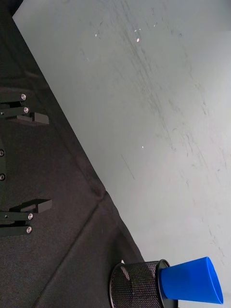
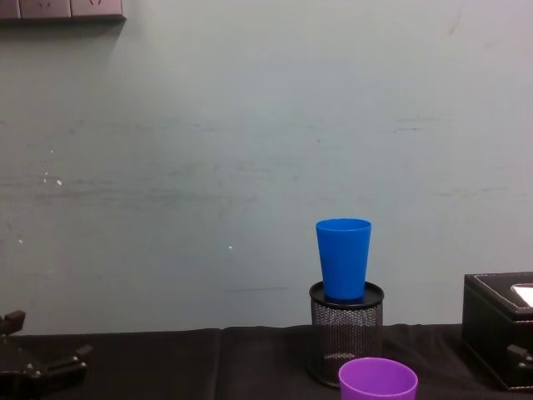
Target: Pick up one cup with a gripper and tap it against the other cup.
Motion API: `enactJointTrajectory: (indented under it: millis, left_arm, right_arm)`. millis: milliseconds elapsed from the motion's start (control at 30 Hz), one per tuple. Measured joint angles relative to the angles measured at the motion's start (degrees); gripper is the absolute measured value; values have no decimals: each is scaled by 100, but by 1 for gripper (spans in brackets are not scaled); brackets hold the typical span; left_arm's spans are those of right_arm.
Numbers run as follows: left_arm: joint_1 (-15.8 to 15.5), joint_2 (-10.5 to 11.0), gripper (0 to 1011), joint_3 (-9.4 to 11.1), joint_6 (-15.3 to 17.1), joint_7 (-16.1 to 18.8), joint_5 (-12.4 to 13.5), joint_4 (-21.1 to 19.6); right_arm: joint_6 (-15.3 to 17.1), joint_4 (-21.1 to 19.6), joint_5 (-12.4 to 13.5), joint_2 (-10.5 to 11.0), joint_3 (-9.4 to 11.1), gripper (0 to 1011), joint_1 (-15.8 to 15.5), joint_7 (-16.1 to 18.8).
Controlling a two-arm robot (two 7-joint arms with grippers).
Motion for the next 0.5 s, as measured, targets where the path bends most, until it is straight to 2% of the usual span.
enactJointTrajectory:
  millis: [500]
  left_arm:
    - [0,0,1000,0,0,0,0,0]
  right_arm:
    - [0,0,0,2,0,1004,0,0]
